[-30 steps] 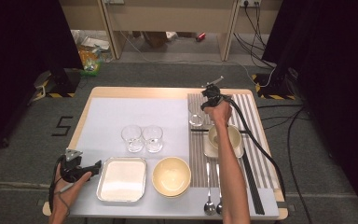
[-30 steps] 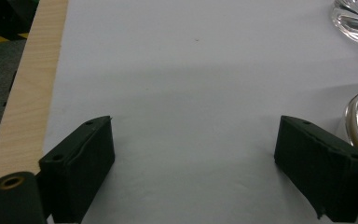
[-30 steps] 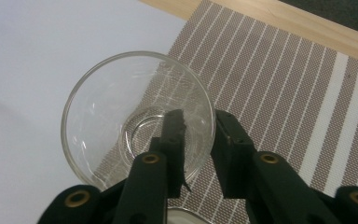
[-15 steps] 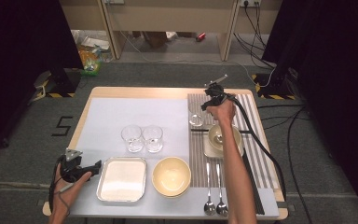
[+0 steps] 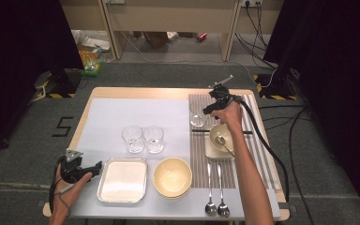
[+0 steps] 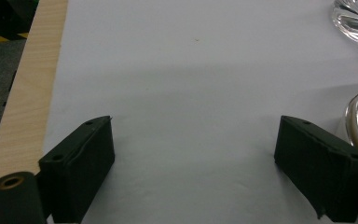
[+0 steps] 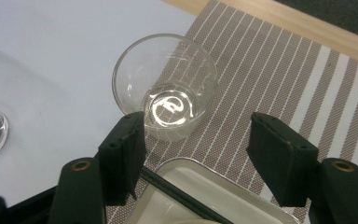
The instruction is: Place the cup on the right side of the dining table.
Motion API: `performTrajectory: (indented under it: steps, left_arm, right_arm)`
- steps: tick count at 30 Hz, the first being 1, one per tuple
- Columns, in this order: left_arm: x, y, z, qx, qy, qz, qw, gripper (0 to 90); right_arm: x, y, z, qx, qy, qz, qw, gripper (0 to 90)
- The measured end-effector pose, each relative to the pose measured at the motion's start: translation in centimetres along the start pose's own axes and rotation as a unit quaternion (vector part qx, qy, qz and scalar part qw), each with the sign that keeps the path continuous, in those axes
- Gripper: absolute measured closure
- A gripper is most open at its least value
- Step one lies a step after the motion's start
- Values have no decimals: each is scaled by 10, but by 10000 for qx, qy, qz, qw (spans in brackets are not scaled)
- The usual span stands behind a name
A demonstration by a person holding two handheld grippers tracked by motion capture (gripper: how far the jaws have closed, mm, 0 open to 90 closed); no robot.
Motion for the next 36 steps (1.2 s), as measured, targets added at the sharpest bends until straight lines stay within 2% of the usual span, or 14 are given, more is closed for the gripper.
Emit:
performTrajectory:
  steps: [5,11,12,15,19,22,30,36]
  left_arm:
    - [0,0,0,0,2,-1,10000,113]
    - [0,0,0,-1,-4,5,10000,113]
    - [0,0,0,0,4,-5,10000,113]
    - [0,0,0,-5,3,-1,10000,113]
    - [0,0,0,-11,-5,20,10000,112]
    - [0,0,0,-10,-5,18,10000,112]
    - [0,0,0,-12,-4,20,10000,112]
    - [0,0,0,-9,-7,18,10000,112]
  right_arm:
    - [12,-3,0,-150,11,-22,9999,274]
    - [23,-11,-2,-69,-58,-47,9999,250]
    - [24,-12,-2,-59,-27,-75,10000,251]
    - [26,-18,-4,-233,122,-101,9996,246]
    - [31,-29,-10,-52,-106,-41,9999,242]
    - [39,-35,-11,-24,-149,-53,9999,233]
    - [52,-45,-7,118,-90,-118,9998,237]
    - [62,-54,-4,159,-131,-136,9997,237]
Point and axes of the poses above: each handheld gripper's, and its own axes: x roughly backward along the jaws, y roughly out of its top, z roughly to its left, the point moved 8 cm from there along -x, roughly forward along the jaws, and after that the axes turned 4 degrees about -x, right-handed, at the moved point
